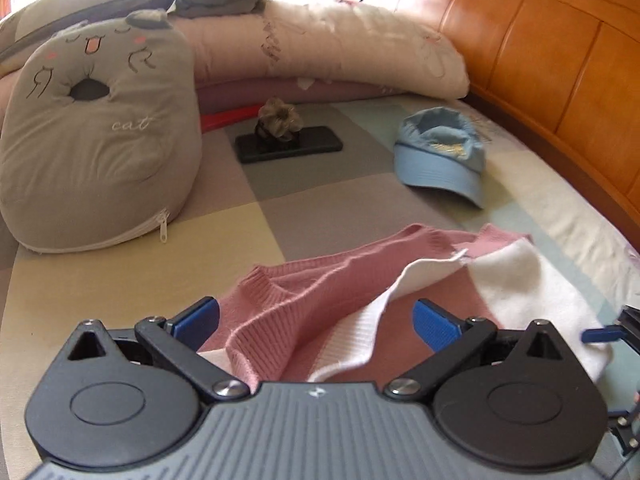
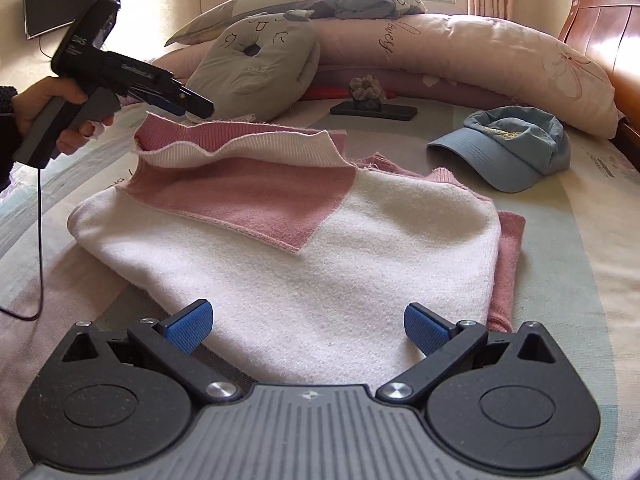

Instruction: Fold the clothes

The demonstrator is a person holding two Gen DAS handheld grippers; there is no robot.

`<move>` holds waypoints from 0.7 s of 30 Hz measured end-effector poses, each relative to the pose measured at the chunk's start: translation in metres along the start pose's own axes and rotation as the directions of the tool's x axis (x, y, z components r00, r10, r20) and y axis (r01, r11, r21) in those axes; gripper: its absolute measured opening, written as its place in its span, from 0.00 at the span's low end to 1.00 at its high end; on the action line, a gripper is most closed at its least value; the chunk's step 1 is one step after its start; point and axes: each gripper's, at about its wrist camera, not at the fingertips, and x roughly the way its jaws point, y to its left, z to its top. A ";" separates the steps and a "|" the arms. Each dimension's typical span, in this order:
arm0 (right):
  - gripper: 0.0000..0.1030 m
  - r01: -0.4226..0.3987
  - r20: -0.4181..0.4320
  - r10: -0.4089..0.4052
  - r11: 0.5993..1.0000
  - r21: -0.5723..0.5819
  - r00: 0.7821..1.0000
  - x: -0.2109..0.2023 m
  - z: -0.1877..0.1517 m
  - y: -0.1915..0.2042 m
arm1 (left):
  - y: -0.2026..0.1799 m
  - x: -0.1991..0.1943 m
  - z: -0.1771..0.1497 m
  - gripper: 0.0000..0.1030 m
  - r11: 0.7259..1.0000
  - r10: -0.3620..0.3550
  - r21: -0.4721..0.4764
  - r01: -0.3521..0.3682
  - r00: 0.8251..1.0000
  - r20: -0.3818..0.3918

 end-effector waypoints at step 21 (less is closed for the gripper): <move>1.00 0.003 -0.024 -0.003 1.000 -0.009 1.000 0.006 0.001 0.011 | -0.009 0.011 -0.079 0.99 0.982 -0.123 0.126 0.144 0.980 -0.155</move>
